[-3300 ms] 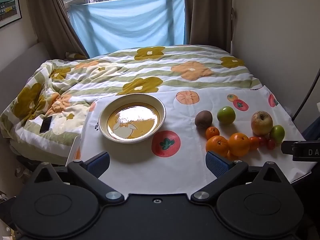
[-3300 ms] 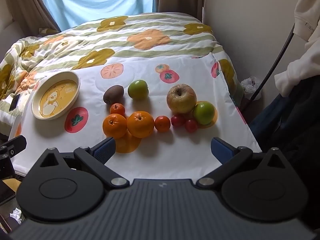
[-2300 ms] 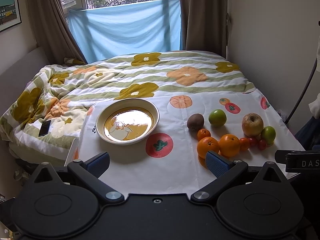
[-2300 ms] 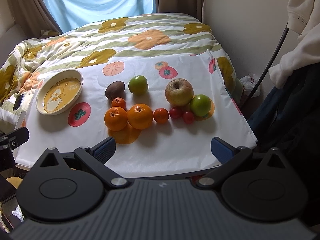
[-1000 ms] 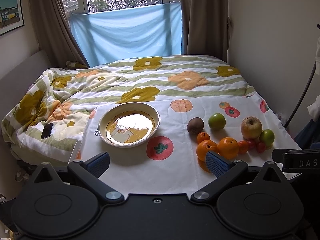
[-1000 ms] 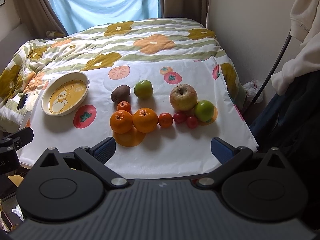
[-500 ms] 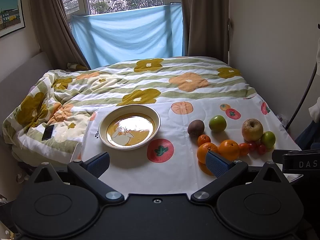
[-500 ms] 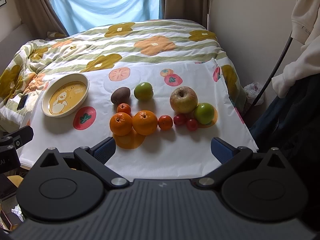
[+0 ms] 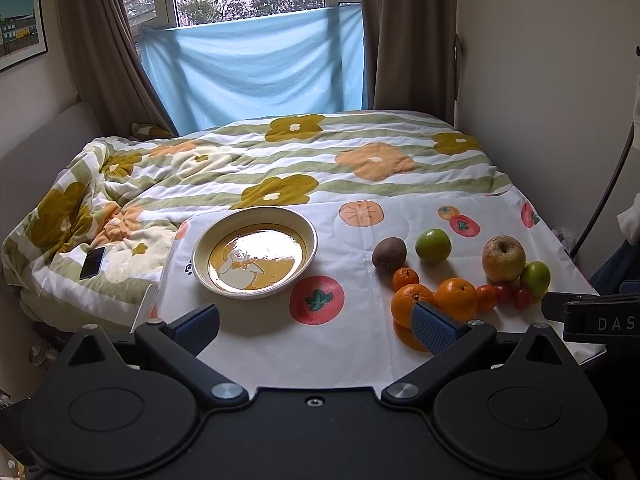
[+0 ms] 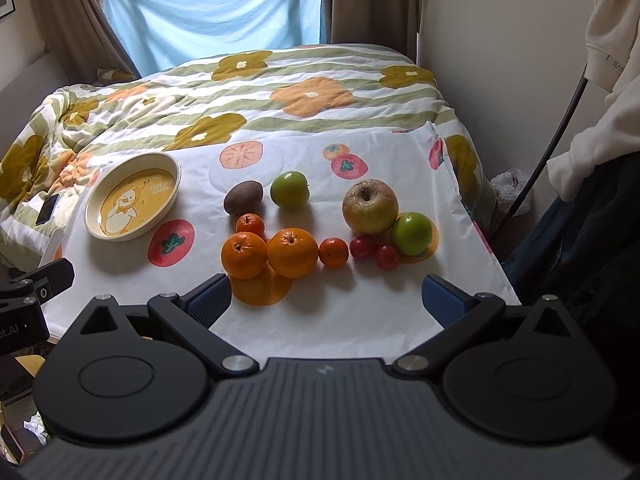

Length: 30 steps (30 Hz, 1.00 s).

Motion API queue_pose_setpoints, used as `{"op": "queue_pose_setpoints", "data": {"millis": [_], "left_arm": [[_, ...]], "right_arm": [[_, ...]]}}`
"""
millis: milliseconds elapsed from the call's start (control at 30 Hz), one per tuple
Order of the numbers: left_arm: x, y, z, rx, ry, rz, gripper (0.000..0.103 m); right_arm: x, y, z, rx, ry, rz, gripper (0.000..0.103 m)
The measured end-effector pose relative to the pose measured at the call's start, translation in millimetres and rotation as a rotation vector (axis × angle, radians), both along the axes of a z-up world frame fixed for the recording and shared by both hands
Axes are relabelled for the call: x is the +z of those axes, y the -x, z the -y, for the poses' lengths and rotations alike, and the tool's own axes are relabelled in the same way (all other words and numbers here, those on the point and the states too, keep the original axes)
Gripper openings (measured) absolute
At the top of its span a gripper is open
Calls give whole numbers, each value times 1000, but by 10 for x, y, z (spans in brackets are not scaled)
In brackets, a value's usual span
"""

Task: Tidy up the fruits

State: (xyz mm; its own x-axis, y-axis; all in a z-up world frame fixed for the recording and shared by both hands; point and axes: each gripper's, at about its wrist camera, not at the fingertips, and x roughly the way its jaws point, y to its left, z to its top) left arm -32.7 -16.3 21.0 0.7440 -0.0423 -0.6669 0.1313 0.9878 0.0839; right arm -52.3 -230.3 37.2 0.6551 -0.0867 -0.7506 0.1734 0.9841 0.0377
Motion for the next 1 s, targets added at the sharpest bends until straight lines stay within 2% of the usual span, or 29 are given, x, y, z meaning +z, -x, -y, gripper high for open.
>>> {"op": "queue_pose_setpoints", "data": {"millis": [233,567,800,1000], "left_arm": [[-162,-164,67,-48,-37,-9,103],[-711,-478,85,-163,-53,-18,103],[-1149,-689,220,-320,-52,-2,103],[-1354,-858,377,-477,-56,11,103]], "right_arm": [[-186,-88,-11,13,21,0,103],[-656,-287,-14,-15,4,31,103],[-1093,-410,-66,-56,-7,38,103],[-1314,-494,-80,-94,-12,53,103]]}}
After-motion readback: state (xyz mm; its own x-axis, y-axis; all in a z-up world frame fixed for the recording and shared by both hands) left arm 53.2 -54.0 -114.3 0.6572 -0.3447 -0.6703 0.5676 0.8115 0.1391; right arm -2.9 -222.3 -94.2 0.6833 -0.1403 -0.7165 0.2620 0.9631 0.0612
